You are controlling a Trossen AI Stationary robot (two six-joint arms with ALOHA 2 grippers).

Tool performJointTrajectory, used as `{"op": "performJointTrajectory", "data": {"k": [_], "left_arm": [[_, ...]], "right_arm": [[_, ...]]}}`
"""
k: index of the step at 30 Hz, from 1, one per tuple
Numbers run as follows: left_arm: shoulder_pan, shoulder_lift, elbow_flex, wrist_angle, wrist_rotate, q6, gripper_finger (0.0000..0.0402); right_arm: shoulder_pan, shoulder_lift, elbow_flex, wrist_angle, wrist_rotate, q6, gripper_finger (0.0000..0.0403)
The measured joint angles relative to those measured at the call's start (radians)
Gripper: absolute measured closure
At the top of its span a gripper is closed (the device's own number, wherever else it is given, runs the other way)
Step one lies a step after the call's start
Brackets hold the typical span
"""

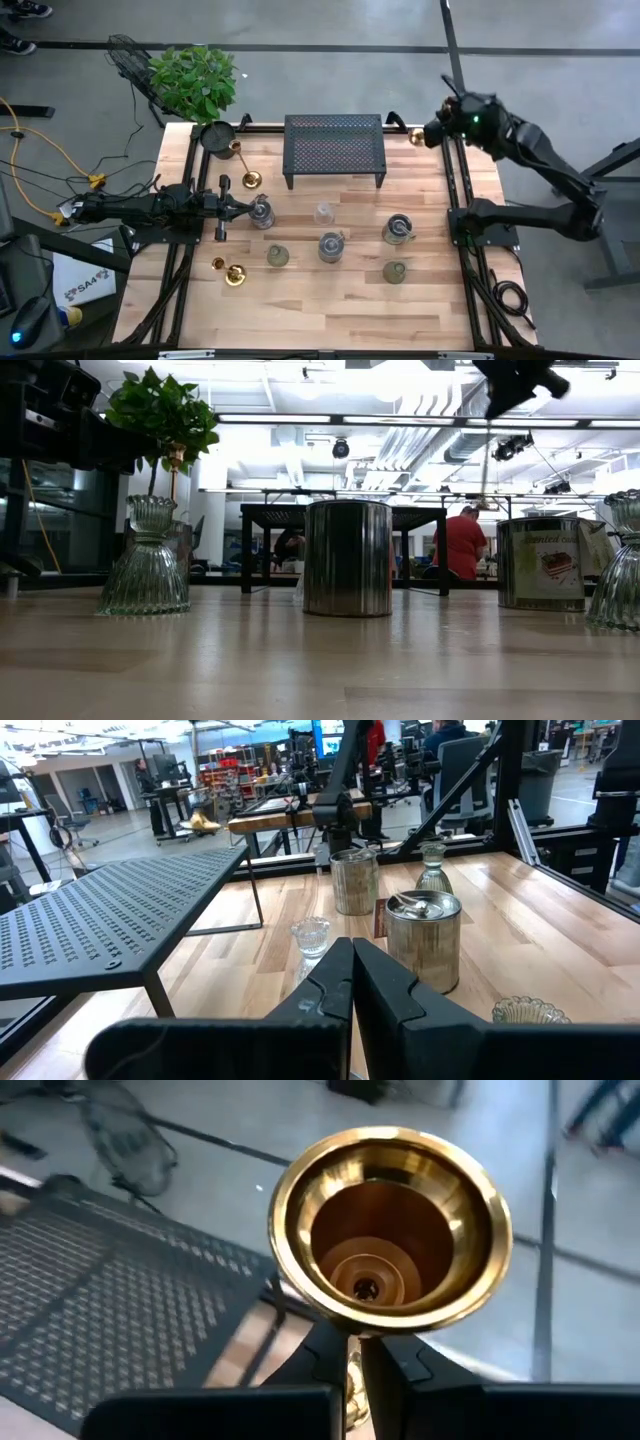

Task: Pick & Place candle stick holders
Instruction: Put the top right gold candle holder on the shelf

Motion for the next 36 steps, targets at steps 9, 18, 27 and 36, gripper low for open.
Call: {"op": "performJointTrajectory", "data": {"k": [9, 18, 27, 36], "left_arm": [[0.000, 0.000, 0.000, 0.000, 0.000, 0.000, 0.0402], [0.000, 0.000, 0.000, 0.000, 0.000, 0.000, 0.0402], [0.000, 0.000, 0.000, 0.000, 0.000, 0.000, 0.0402], [0.000, 0.000, 0.000, 0.000, 0.000, 0.000, 0.0402]], "right_arm": [[-0.111, 0.213, 0.224, 0.056, -0.262, -0.191, 0.0399], [-0.173, 0.430, 0.429, 0.056, -0.474, -0.298, 0.0399], [-0.191, 0.580, 0.531, 0.054, -0.554, -0.350, 0.0399], [-0.191, 0.651, 0.556, 0.058, -0.553, -0.306, 0.0399]]}}
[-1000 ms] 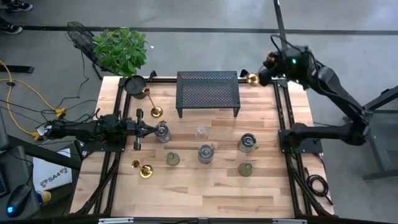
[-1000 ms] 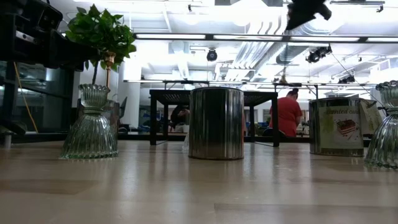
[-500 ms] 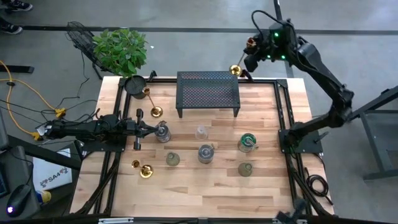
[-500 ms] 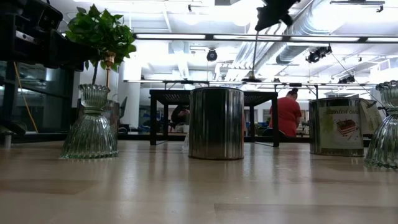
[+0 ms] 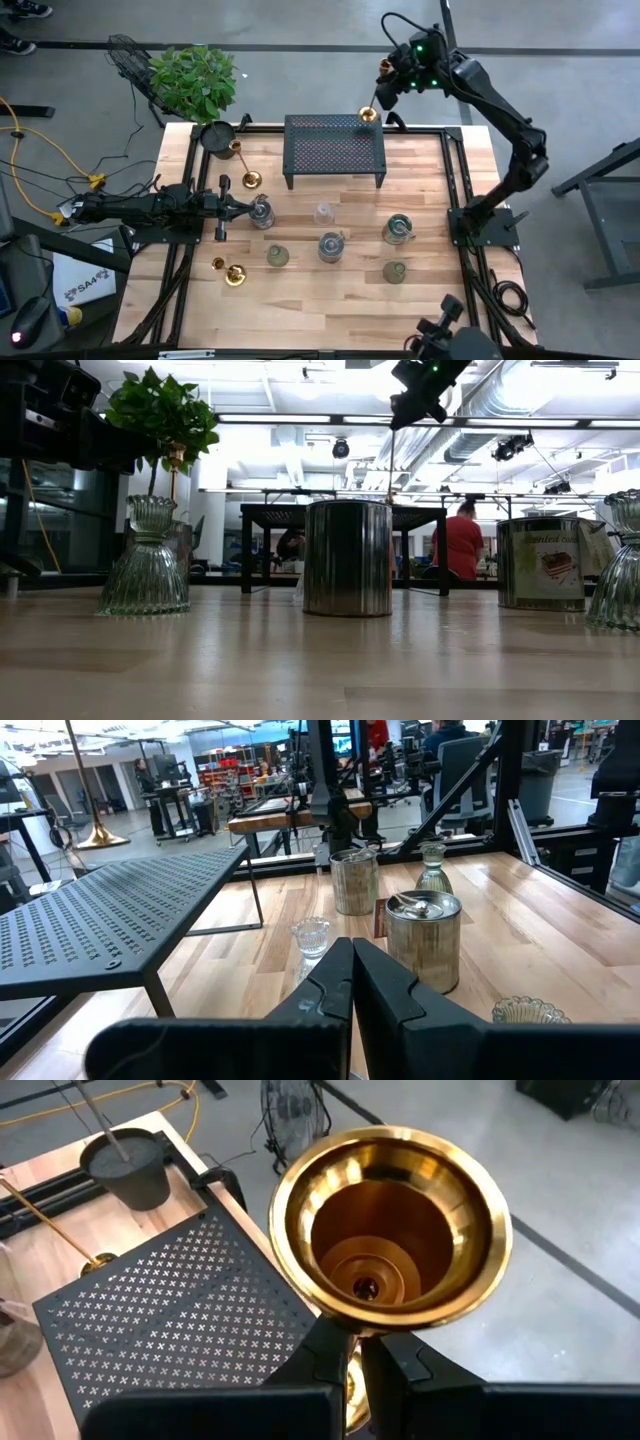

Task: Pick & Place candle stick holders
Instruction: Put the top right gold candle holder on the shelf

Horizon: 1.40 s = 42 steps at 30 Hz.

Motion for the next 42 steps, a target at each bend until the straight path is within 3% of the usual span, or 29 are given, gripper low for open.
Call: {"op": "performJointTrajectory", "data": {"k": [42], "left_arm": [[0.000, 0.000, 0.000, 0.000, 0.000, 0.000, 0.0402]], "right_arm": [[0.001, 0.069, 0.001, -0.018, 0.015, -0.008, 0.0399]]}}
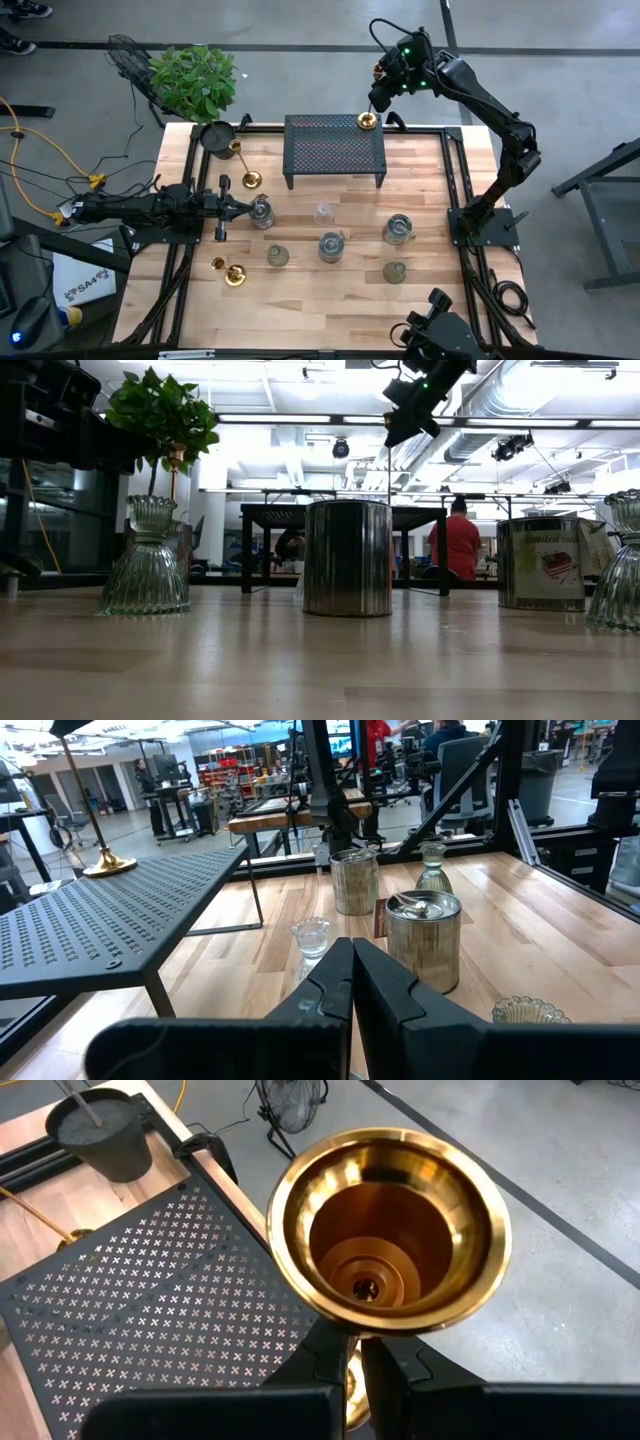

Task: Pick & Place candle stick holders
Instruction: Put the top right gold candle holder on the shelf

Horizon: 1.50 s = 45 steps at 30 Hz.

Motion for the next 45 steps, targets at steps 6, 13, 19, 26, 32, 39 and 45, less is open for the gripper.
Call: {"op": "performJointTrajectory", "data": {"k": [6, 13, 19, 26, 32, 39, 45], "left_arm": [[0.000, 0.000, 0.000, 0.000, 0.000, 0.000, 0.0402], [0.000, 0.000, 0.000, 0.000, 0.000, 0.000, 0.0402], [0.000, 0.000, 0.000, 0.000, 0.000, 0.000, 0.0402], [0.000, 0.000, 0.000, 0.000, 0.000, 0.000, 0.0402], [0.000, 0.000, 0.000, 0.000, 0.000, 0.000, 0.0402], [0.000, 0.000, 0.000, 0.000, 0.000, 0.000, 0.0402], [0.000, 0.000, 0.000, 0.000, 0.000, 0.000, 0.0402]], "right_arm": [[0.000, 0.000, 0.000, -0.003, 0.000, 0.000, 0.0385], [0.000, 0.000, 0.000, -0.004, 0.000, -0.001, 0.0373], [0.000, 0.000, 0.000, 0.003, -0.010, -0.002, 0.0371], [0.000, 0.000, 0.000, 0.006, -0.010, -0.003, 0.0364], [0.000, 0.000, -0.001, 0.009, -0.008, -0.003, 0.0322], [0.000, 0.000, -0.001, 0.009, -0.008, -0.004, 0.0270], [0.000, 0.000, -0.001, 0.009, 0.037, -0.005, 0.0249]]}}
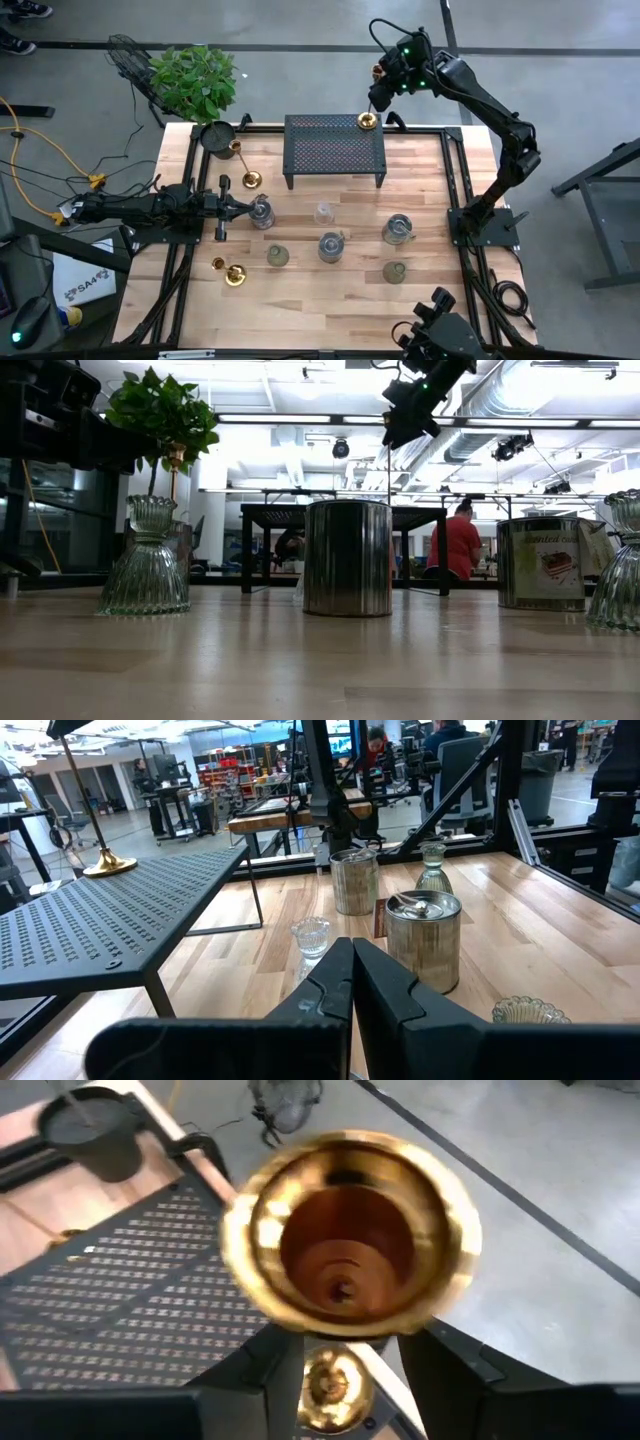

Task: Pick & Place candle stick holders
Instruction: Put the top right gold candle holder on the shelf, then put the middle right silver scented candle on the shelf

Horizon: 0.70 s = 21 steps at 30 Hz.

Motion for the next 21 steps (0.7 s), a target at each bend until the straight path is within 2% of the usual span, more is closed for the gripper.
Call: {"op": "performJointTrajectory", "data": {"k": [21], "left_arm": [[0.000, 0.000, 0.000, 0.000, 0.000, 0.000, 0.0402]], "right_arm": [[0.000, -0.044, 0.000, -0.065, 0.006, 0.001, 0.0202]]}}
